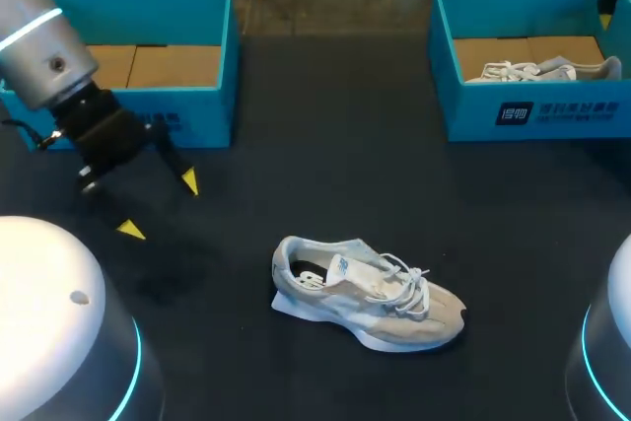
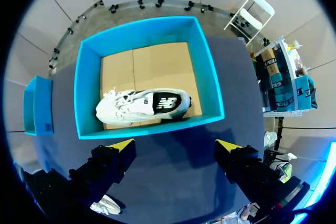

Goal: Take the shoe out of the shoebox, open the shoe tongue, remove and reinsert the insole, then place the shoe into the shoebox

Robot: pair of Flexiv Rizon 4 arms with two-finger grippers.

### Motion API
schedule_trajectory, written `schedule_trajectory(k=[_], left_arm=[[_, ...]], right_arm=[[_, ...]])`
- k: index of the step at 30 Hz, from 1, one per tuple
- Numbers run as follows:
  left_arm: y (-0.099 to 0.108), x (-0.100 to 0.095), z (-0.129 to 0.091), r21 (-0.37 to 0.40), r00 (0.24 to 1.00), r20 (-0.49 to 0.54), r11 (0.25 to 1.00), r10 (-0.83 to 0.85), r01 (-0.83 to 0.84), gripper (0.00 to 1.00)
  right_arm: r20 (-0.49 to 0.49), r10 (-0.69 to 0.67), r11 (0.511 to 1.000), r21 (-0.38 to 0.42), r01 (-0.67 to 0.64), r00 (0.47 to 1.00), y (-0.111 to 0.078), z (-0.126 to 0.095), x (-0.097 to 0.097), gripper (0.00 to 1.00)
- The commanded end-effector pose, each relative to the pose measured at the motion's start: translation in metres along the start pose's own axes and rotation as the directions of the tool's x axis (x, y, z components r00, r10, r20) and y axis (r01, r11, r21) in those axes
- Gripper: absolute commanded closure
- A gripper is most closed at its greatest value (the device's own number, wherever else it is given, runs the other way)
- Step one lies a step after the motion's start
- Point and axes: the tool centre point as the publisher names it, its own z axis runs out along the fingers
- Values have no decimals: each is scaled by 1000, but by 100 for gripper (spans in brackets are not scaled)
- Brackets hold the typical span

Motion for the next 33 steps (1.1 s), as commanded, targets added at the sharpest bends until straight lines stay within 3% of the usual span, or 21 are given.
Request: schedule_trajectory(k=[1, 2, 15, 21, 26, 33], left_arm=[[14, 11, 7, 249, 984, 42, 956, -174, 158, 0], [14, 13, 7, 274, 979, 38, 944, -202, 184, 0], [19, 17, 13, 268, 968, 63, 938, -244, 219, 0], [42, 13, 23, 374, 904, 127, 864, -407, 337, 0], [60, 18, 33, 455, 901, 150, 837, -407, 303, 0], [75, 18, 43, 510, 919, 130, 820, -373, 261, 0]], right_arm=[[1, 0, 1000, 0, 0, 1000, 0, 0, 0, 0], [1, 0, 1000, 0, 0, 1000, 0, 0, 0, 0], [1, 0, 1000, 0, 0, 1000, 0, 0, 0, 0], [1, 0, 1000, 0, 0, 1000, 0, 0, 0, 0], [1, 0, 1000, 0, 0, 1000, 0, 0, 0, 0], [1, 0, 1000, 0, 0, 1000, 0, 0, 0, 0]])
